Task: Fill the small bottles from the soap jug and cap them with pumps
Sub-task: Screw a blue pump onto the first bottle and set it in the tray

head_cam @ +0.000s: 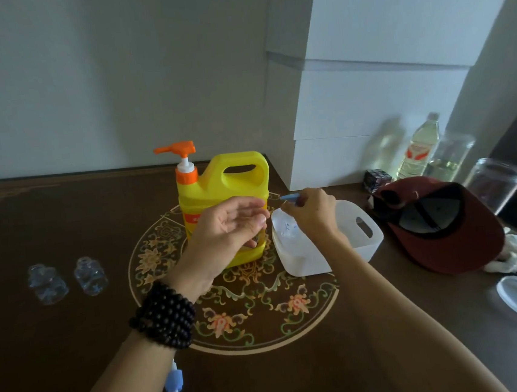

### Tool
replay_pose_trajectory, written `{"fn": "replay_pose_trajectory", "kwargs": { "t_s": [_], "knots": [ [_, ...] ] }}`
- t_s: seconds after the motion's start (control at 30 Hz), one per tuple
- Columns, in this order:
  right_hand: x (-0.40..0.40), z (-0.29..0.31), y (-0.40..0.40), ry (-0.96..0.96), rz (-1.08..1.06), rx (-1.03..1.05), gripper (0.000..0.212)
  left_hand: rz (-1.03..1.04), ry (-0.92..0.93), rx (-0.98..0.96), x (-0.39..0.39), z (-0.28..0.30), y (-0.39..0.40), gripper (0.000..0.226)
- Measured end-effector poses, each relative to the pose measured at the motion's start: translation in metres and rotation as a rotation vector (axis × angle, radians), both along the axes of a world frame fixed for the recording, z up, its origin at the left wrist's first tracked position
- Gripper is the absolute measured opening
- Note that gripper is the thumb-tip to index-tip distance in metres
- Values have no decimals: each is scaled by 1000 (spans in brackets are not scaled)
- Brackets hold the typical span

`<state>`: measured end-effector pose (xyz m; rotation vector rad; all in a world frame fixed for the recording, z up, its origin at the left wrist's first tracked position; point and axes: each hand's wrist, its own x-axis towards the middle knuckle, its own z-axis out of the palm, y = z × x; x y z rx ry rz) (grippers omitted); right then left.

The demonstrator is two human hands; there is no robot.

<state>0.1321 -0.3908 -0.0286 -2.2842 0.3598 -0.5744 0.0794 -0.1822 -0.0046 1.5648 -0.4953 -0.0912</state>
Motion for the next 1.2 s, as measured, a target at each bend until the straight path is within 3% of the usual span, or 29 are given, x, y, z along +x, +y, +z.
{"fn": "replay_pose_trajectory", "kwargs": {
  "t_s": [0.47,0.67,0.9,1.2],
  "knots": [
    [-7,2,-2,83,34,-72,26,-8,-5,0,-6,3,2,23],
    [-55,21,12,-153,-22,8,26,29,-30,-4,-11,15,16,23],
    [-91,32,79,-261,360,268,25,123,-34,6,-19,20,54,24],
    [-62,-27,192,-42,678,164,30,473,78,29,-61,-17,172,32]
  ]
}}
